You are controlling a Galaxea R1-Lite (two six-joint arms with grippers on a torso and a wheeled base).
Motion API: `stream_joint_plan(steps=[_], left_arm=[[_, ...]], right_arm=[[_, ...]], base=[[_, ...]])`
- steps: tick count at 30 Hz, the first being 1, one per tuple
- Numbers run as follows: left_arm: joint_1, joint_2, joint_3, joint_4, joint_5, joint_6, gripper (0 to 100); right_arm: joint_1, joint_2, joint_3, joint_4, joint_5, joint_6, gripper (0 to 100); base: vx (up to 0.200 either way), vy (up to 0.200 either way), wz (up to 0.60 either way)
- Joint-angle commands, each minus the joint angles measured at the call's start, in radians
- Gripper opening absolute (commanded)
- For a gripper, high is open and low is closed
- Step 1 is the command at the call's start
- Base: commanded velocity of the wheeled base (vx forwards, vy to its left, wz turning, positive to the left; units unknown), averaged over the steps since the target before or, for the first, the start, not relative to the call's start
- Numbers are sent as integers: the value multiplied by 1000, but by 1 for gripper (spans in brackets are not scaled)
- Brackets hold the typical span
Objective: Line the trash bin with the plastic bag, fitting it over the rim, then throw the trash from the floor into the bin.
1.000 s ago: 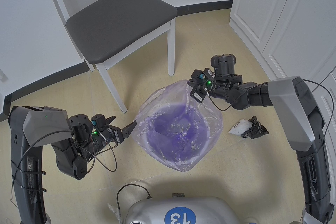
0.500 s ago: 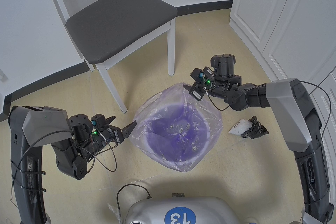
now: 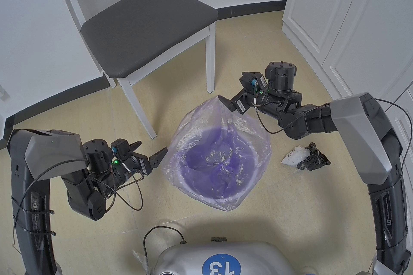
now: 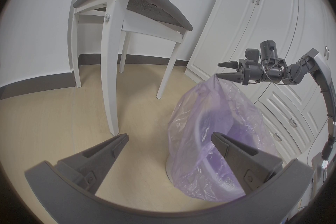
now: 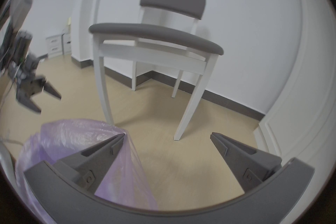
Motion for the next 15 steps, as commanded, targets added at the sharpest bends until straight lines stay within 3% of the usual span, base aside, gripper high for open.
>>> stream_joint_plan(steps=[1,8,10,15], left_arm=[[-19,-33,20,-18,1,-1,100],[-31,-35,25,-18,1,-1,100],[-34,-36,28,-18,1,-1,100],[-35,-42,34,-18,1,-1,100]], right_arm=[[33,-55,26,-30,-148,29,100],[52,-28,87,-91,-167,46,100],[56,-66,220,-90,-167,68,100],[75,-218,378,108,-59,123,100]], base=[[0,0,0],[0,0,0],[0,0,0],[0,0,0]])
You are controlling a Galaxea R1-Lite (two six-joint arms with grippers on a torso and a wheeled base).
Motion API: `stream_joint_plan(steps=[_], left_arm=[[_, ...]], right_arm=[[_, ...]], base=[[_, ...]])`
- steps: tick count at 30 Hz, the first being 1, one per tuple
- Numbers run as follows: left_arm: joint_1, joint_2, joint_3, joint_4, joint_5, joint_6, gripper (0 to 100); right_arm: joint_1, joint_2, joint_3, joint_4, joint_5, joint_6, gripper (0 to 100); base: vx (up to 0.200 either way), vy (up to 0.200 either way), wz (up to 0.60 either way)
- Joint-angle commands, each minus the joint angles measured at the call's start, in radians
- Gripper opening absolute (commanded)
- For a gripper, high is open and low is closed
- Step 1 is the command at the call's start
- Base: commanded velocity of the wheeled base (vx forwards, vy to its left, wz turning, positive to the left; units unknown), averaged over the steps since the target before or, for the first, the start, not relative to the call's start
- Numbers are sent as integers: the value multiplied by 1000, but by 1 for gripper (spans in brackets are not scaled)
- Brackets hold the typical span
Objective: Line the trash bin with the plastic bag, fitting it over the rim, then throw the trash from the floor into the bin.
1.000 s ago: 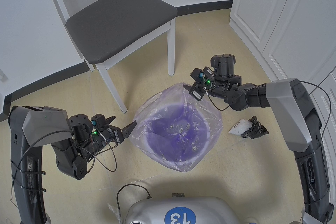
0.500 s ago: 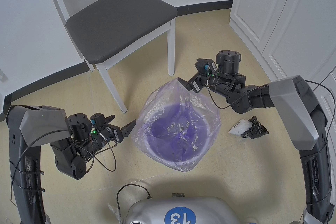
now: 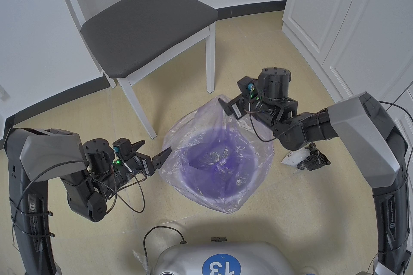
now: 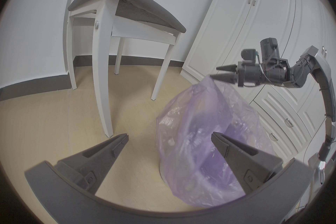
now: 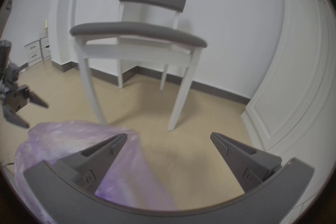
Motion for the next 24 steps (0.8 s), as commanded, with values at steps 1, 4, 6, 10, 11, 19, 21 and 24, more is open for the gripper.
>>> stream_joint_plan(steps=[1,4,6,10,11,19,21,24], left_arm=[[-5,-7,5,-18,0,-1,100],[-5,-6,4,-18,0,-1,100],[-5,-6,4,-18,0,-1,100],[-11,-7,7,-18,0,-1,100],[-19,-7,8,-18,0,-1,100],[-68,-10,13,-18,35,2,100],[-92,-12,33,-18,47,13,100],[-112,-17,76,-18,41,62,100]], right_arm=[[18,-175,170,201,92,62,100],[9,-224,151,371,124,120,100],[-11,-224,102,468,138,163,100],[-51,-217,96,417,127,154,100],[-52,-217,111,381,126,149,100],[-85,-198,315,123,106,-58,100],[-92,-159,308,85,95,-80,100],[-92,-125,298,57,94,-83,100]], base=[[0,0,0],[0,0,0],[0,0,0],[0,0,0],[0,0,0],[0,0,0],[0,0,0],[0,0,0]])
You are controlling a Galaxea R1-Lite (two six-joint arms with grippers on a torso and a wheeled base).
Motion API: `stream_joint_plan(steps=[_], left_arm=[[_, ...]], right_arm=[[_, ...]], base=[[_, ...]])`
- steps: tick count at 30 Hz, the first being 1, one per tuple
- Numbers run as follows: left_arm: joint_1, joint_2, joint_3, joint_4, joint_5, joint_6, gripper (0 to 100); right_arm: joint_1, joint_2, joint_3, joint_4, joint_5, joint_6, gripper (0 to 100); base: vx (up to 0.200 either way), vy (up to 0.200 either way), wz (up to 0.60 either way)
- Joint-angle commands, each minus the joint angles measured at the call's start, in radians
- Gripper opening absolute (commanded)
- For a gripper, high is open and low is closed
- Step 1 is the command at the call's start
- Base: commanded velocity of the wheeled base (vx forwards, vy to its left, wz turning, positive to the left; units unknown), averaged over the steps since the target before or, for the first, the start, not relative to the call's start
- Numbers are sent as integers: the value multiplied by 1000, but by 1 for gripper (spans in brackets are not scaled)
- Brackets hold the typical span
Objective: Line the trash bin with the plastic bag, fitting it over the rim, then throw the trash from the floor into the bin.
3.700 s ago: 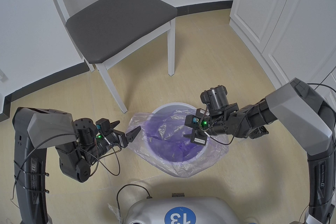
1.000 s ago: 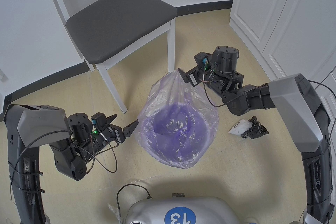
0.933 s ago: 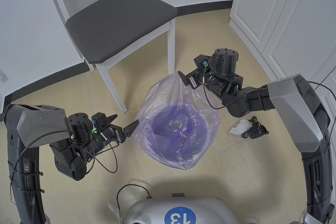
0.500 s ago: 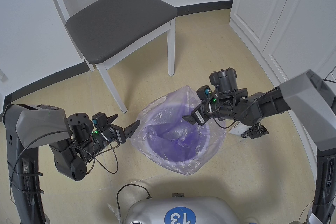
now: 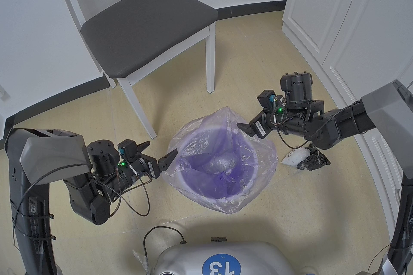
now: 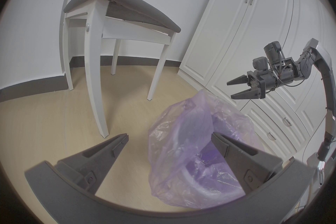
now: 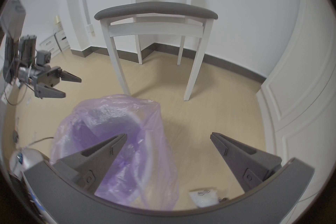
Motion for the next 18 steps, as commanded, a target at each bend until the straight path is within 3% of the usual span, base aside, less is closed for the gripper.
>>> stream_joint_plan(steps=[1,10,18], left_arm=[[-58,-3,70,-18,5,66,100],[-54,73,32,-18,17,116,100],[-23,127,-65,-18,72,116,100]], right_arm=[[-23,69,35,-47,-9,-29,100],[-20,132,-20,-49,-15,-20,100],[-18,194,-140,-49,-79,51,100]], base=[[0,0,0],[0,0,0],[0,0,0]])
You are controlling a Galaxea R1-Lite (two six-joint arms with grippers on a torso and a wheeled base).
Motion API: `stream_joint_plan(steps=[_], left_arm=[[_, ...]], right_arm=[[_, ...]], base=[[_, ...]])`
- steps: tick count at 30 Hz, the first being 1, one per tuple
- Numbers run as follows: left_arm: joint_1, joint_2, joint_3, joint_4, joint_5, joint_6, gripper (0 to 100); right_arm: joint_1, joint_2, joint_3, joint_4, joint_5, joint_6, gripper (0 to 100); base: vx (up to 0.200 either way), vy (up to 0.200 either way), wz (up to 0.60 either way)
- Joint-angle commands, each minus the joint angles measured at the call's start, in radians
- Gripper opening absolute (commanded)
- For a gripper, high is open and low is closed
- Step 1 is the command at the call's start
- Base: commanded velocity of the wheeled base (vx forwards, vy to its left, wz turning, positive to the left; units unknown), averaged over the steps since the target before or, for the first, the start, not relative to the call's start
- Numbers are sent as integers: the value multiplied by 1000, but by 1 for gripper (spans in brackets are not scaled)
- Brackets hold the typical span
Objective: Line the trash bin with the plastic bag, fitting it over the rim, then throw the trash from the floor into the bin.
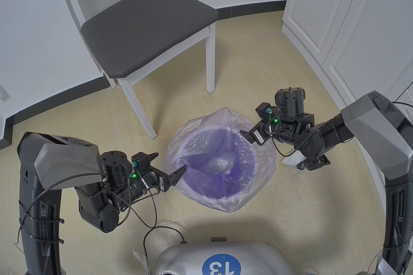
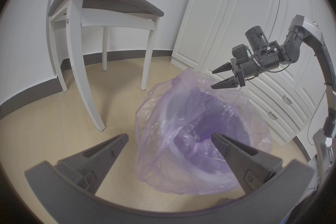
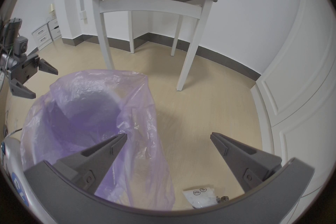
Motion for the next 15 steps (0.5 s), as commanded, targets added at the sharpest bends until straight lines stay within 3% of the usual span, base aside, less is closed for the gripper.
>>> stream_joint_plan(steps=[1,15], left_arm=[[19,59,-72,-18,42,-3,100],[43,83,-147,-16,73,-44,100]], right_arm=[[2,52,-74,7,-15,33,100],[-18,98,-143,9,-17,53,100]], base=[[0,0,0],[0,0,0]])
